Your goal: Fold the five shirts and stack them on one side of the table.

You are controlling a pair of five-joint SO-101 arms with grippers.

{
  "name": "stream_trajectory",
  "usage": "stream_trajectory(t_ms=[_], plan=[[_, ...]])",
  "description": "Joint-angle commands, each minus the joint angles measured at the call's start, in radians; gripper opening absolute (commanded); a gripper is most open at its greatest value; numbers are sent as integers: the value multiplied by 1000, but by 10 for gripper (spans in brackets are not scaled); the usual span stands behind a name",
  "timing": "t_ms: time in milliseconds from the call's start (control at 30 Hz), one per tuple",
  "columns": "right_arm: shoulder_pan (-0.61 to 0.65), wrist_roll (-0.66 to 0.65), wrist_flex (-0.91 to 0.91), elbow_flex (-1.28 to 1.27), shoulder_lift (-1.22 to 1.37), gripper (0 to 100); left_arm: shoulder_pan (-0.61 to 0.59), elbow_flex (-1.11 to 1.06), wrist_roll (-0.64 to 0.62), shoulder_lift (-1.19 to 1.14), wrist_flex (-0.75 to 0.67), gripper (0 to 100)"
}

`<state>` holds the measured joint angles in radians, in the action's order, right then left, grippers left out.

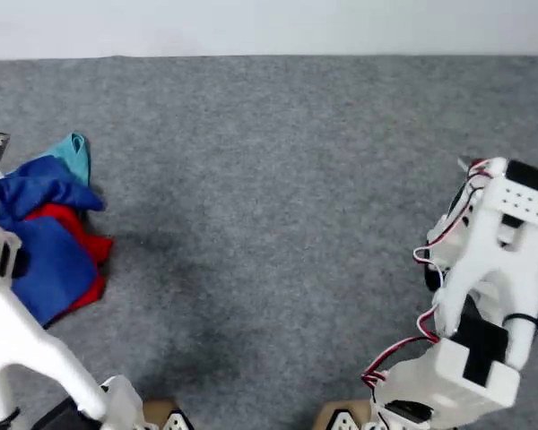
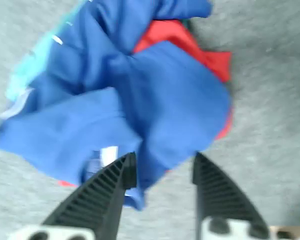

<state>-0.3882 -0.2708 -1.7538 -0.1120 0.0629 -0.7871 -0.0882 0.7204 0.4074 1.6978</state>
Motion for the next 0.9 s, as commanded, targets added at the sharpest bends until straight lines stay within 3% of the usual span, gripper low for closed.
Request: stream_trajectory(t_ms=[0,200,533,633,767,867], plan=[[13,-6,-39,-17,-50,9,-48,36,153,-35,-58,224],[13,-5,-39,-18,-48,9,-83,36,285,-167,-195,225],[13,43,-41,-117,-53,9,-100,33,311,-413,-396,220],[13,43,-39,-129,-54,9,-100,33,311,-454,-420,159],[13,43,-39,-129,-56,9,-83,39,311,-456,-450,2],[10,43,-41,-129,-56,9,-80,74,310,-446,-439,4]])
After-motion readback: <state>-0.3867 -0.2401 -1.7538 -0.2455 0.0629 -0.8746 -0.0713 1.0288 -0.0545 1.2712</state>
